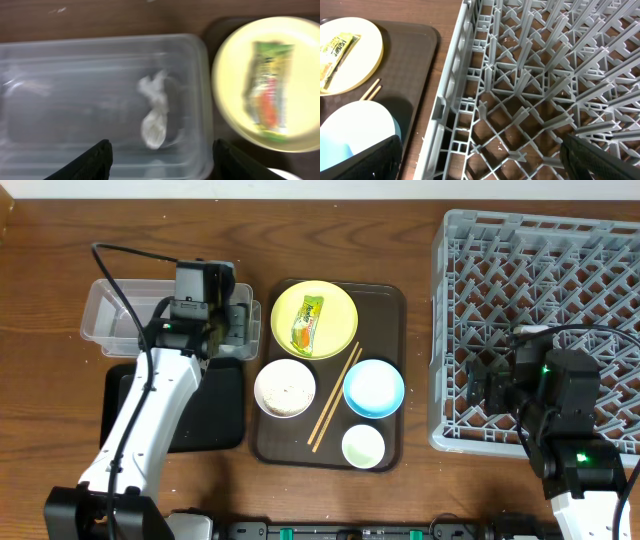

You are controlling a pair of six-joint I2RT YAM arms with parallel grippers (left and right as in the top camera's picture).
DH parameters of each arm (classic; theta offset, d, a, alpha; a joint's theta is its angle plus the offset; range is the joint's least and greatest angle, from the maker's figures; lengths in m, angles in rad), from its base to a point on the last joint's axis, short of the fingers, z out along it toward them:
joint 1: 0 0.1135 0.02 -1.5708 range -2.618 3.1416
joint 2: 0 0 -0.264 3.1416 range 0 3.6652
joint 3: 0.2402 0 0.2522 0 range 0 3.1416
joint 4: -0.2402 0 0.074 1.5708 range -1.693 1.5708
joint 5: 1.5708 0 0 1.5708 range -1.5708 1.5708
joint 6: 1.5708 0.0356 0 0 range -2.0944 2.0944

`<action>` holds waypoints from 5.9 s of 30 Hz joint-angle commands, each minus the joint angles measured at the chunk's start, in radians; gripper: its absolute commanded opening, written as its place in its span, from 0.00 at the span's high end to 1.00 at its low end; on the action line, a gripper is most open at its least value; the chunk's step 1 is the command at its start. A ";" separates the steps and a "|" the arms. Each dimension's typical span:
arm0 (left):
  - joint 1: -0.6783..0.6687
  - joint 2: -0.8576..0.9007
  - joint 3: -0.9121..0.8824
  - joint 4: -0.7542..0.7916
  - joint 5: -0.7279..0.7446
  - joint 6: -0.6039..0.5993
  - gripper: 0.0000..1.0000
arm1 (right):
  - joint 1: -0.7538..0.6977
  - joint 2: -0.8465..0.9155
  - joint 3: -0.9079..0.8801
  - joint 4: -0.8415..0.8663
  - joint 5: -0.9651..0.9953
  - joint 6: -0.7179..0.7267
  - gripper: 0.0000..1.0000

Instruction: Sort waste into correct bins and load items into the dishwasher rack

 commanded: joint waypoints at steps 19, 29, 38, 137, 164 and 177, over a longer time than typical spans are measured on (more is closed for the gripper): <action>-0.236 0.243 0.000 0.300 0.019 -0.001 0.12 | 0.007 -0.005 0.022 -0.003 -0.008 0.015 0.01; -0.236 0.420 0.000 0.352 0.019 -0.001 0.11 | 0.007 -0.005 0.022 -0.004 -0.008 0.015 0.01; -0.237 0.492 0.000 0.346 0.021 -0.001 0.13 | 0.007 -0.005 0.022 -0.003 -0.008 0.015 0.01; 0.123 -0.067 0.019 0.112 -0.063 -0.314 0.63 | 0.007 -0.005 0.022 -0.022 -0.008 0.014 0.01; 0.339 -0.087 -0.264 -0.181 -0.055 -0.905 0.90 | 0.007 -0.005 0.022 -0.022 -0.008 0.015 0.01; 0.347 0.182 -0.270 0.127 0.099 -0.821 0.92 | 0.007 -0.005 0.022 -0.023 -0.008 0.015 0.01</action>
